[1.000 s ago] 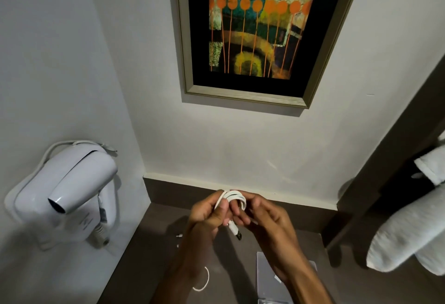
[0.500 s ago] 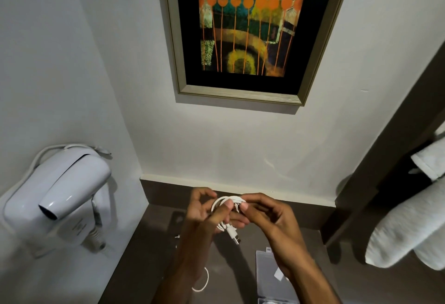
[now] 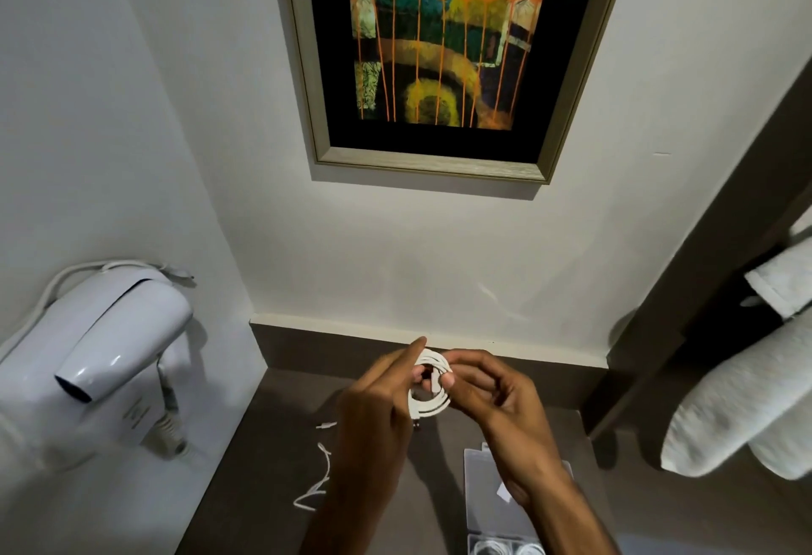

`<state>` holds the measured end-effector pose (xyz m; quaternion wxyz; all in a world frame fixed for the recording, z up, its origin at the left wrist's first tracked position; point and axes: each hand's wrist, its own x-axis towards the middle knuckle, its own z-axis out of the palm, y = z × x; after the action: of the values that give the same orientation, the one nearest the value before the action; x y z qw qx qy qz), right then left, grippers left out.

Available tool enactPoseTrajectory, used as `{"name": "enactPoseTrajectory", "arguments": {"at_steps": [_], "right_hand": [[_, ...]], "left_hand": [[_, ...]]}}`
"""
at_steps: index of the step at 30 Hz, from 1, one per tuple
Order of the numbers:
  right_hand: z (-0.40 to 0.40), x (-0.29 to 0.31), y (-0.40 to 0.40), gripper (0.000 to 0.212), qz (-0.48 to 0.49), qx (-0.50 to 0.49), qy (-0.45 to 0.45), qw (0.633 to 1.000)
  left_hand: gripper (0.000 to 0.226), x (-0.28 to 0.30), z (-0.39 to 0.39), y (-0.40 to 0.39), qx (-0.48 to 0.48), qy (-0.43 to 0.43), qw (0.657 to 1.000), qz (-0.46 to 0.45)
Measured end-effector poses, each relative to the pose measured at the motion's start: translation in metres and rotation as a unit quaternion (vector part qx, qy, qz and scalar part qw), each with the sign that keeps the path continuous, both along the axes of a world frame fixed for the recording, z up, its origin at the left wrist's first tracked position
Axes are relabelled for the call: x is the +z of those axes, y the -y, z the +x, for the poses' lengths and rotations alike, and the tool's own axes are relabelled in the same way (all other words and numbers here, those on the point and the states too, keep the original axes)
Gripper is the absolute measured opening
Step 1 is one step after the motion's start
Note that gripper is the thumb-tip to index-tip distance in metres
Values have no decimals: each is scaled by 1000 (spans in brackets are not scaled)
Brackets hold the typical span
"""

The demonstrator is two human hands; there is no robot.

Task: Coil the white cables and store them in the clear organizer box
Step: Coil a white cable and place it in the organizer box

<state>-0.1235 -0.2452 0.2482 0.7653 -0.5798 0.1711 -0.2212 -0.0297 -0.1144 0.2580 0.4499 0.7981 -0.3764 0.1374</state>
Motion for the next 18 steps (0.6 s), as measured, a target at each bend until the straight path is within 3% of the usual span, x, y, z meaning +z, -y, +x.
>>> {"name": "enactPoseTrajectory", "arguments": {"at_steps": [4,9,13,18], "right_hand": [[-1,-4,3,25,15,19,-7,1000],[-5,-4,8,25,-30,26,-47,998],[-8,-7,12,20,-44,32,-64,996],[-11,-13,13,22,14,38,-43,998]], "left_hand": [[46,-4,-2,3,-13,-12,999,32],[23,-20,2,7,-28,-14,998,50],[18,-22,-3,11,-46,-4,998,34],[24,-24,-9,17,-50,-2,998,36]]}}
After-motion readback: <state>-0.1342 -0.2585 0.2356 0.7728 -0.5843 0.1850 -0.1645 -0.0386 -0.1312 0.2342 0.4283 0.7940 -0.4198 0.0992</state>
